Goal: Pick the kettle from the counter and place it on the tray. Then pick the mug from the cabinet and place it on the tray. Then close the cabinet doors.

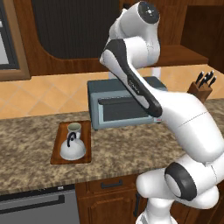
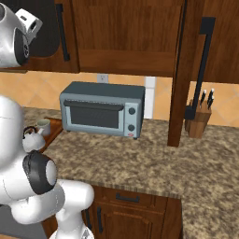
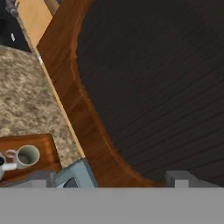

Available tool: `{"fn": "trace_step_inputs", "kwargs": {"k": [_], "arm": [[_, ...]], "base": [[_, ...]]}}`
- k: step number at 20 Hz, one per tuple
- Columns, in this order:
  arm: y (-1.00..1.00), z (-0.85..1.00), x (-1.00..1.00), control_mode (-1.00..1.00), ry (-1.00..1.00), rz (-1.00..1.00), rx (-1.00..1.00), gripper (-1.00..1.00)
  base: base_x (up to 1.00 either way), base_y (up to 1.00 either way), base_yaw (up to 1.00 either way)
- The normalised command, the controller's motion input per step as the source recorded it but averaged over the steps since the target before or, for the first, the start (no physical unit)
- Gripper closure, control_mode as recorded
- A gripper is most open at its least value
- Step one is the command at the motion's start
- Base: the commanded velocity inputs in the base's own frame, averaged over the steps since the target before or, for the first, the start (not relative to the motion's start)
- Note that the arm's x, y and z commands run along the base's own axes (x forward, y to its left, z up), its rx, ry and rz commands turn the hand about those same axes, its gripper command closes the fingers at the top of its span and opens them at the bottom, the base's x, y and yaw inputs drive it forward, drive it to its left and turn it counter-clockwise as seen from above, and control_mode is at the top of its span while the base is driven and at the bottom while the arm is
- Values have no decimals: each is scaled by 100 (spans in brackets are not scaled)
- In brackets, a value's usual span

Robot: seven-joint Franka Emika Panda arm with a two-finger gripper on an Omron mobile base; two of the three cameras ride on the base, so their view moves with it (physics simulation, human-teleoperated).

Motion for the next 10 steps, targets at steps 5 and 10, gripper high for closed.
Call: {"fn": "trace_step_inputs", "kwargs": {"k": [5, 10], "arm": [[-33, 3, -96, -100, 0, -8, 18, -100], [-36, -2, -100, -100, -7, -13, 19, -100]], "base": [[0, 0, 0], [0, 0, 0]]}}
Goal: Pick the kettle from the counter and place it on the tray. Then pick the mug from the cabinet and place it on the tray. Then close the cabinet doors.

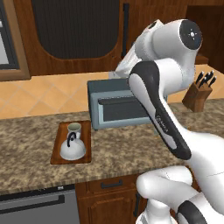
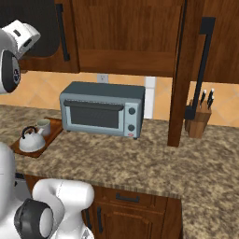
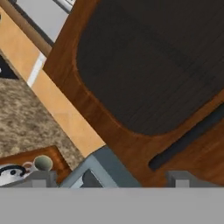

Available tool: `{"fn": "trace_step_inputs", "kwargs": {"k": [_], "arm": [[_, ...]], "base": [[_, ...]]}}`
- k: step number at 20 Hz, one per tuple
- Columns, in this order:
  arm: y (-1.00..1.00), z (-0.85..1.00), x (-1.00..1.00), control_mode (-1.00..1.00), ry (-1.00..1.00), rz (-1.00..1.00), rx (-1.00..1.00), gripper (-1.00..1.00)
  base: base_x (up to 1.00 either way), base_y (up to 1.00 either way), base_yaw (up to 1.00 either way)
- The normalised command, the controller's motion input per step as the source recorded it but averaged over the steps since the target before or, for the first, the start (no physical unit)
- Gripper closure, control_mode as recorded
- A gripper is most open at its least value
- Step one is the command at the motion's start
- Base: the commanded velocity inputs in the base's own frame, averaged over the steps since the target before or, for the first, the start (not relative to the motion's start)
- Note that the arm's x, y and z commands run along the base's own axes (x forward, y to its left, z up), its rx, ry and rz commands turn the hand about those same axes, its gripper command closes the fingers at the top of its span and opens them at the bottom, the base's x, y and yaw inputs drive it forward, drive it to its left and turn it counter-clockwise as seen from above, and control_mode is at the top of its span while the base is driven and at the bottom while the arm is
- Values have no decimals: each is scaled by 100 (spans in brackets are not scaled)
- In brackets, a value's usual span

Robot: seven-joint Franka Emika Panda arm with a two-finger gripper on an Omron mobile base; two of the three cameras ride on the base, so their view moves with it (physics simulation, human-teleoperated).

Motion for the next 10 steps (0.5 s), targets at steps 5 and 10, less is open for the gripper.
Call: {"fn": "trace_step_inputs", "kwargs": {"k": [5, 10], "arm": [[-37, -2, -100, -100, -1, -20, 17, -100], [-32, -26, -89, -100, 0, -22, 13, -100]], "base": [[0, 0, 0], [0, 0, 0]]}}
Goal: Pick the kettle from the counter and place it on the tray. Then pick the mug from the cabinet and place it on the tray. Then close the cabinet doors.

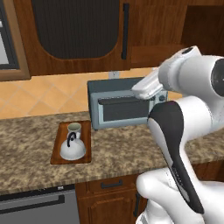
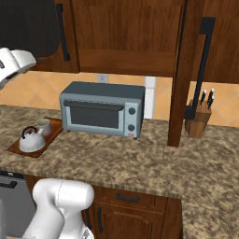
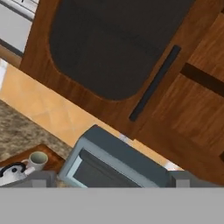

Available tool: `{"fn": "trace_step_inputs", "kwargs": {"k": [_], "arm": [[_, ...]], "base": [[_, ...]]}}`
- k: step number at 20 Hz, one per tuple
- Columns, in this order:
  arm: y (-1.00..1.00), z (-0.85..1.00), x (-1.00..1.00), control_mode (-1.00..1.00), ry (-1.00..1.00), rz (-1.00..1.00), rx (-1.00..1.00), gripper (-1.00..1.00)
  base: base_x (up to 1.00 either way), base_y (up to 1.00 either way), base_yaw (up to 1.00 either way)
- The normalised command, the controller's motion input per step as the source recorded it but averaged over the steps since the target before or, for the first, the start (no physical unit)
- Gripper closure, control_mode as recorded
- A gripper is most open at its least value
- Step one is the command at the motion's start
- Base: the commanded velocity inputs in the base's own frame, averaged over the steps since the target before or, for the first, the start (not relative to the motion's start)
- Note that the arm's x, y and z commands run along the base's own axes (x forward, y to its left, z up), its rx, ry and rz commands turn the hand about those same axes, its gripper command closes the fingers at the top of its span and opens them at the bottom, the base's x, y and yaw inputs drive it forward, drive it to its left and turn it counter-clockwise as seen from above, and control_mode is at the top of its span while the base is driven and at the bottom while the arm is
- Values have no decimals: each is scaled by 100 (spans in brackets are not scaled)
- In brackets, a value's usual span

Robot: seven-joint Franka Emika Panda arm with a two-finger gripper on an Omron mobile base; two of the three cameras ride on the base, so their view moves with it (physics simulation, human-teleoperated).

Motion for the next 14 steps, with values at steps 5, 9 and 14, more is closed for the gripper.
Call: {"fn": "trace_step_inputs", "kwargs": {"k": [5, 9, 14], "arm": [[-49, -44, -84, -100, 0, -14, 9, -100], [-53, -44, -68, -100, 0, -13, 6, -100], [-45, -42, -22, -100, 0, -3, 3, -100]], "base": [[0, 0, 0], [0, 0, 0], [0, 0, 0]]}}
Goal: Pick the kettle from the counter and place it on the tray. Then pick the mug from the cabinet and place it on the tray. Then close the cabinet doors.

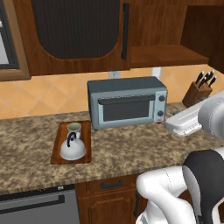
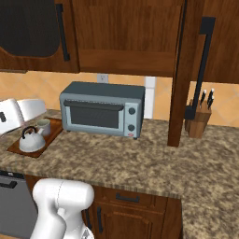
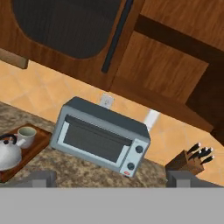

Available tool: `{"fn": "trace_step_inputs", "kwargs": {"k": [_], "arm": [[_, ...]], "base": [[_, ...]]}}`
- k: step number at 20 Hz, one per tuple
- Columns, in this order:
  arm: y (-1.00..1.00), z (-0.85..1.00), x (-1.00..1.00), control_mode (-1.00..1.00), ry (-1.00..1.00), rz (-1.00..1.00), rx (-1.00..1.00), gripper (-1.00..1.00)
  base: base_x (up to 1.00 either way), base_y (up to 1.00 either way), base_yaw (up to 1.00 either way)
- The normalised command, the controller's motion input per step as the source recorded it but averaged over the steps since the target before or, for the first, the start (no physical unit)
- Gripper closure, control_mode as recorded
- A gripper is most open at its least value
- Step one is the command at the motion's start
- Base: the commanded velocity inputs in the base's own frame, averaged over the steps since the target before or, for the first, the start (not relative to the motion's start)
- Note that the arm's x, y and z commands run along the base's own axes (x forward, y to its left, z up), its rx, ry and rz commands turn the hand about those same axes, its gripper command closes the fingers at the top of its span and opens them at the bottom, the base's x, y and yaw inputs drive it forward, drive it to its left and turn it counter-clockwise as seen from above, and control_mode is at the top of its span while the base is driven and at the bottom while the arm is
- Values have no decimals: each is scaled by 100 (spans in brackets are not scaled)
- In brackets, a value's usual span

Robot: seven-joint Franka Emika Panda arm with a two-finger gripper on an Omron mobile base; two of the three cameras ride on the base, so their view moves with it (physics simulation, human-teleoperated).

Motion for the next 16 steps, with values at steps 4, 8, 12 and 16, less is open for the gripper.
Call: {"fn": "trace_step_inputs", "kwargs": {"k": [4, 8, 12, 16], "arm": [[-45, -45, -10, -100, 0, -4, 11, -100], [-44, -48, -3, -100, 0, -9, 14, -100], [-46, -54, -25, -100, -4, -12, 20, -100], [-44, -55, -65, -100, -5, -10, 25, -100]], "base": [[0, 0, 0], [0, 0, 0], [0, 0, 0], [0, 0, 0]]}}
